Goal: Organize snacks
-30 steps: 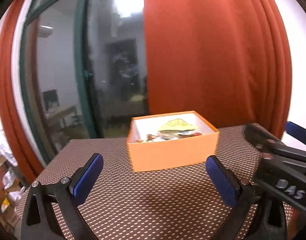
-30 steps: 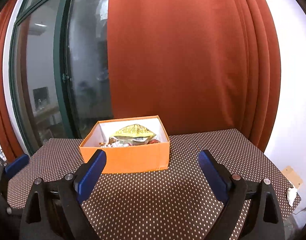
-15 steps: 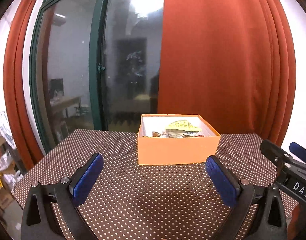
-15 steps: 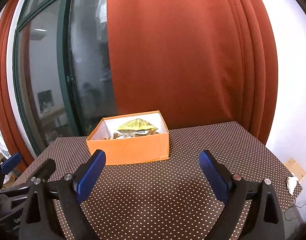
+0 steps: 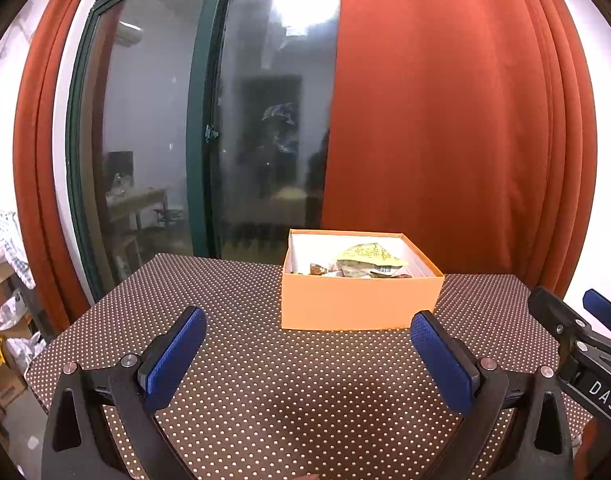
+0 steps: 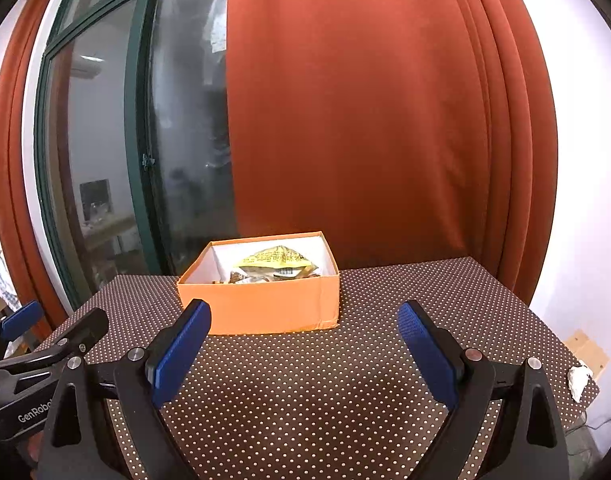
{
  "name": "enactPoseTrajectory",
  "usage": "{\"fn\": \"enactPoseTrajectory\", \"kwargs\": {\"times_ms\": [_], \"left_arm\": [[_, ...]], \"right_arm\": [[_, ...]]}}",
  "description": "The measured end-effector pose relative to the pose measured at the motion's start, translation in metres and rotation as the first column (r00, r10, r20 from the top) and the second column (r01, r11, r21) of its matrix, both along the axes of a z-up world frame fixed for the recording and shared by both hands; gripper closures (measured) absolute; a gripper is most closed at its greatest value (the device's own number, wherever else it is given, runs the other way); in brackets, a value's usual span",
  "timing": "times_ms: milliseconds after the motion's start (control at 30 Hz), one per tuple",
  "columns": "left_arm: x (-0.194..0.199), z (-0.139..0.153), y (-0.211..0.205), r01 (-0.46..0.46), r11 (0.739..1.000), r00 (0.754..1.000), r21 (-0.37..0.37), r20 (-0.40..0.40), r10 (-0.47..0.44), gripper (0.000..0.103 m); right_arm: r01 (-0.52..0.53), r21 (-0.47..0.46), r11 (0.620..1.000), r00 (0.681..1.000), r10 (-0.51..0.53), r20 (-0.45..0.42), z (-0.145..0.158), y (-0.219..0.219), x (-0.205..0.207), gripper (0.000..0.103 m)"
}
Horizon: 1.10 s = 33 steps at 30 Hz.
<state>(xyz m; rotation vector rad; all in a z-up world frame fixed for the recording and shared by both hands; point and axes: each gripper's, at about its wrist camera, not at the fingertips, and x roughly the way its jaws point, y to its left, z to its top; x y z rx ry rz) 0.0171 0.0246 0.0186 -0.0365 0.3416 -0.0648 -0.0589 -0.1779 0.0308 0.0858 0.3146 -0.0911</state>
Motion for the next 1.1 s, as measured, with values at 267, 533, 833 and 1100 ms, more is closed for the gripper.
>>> {"fn": "enactPoseTrajectory", "kwargs": {"times_ms": [267,533,833,1100], "left_arm": [[-0.002,-0.004,-0.004,0.006,1.000,1.000,0.008,-0.003,-0.006,0.000],[-0.001,-0.003,-0.009,0.004,1.000,1.000,0.015,0.007,-0.004,0.000],[0.000,-0.005,-0.011,0.014,1.000,1.000,0.015,-0.006,-0.014,0.000],[-0.003,-0.007,-0.011,0.008,1.000,1.000,0.015,0.002,-0.008,0.000]], "right_arm": [[-0.018,0.002,1.000,1.000,0.018,-0.010,-0.005,0.002,0.002,0.007],[-0.019,0.011,1.000,1.000,0.019,-0.010,-0.005,-0.002,0.005,0.007],[-0.016,0.017,1.000,1.000,0.016,-0.020,-0.007,-0.003,0.004,0.007],[-0.011,0.021,1.000,1.000,0.012,-0.020,-0.006,-0.005,0.003,0.007]]}}
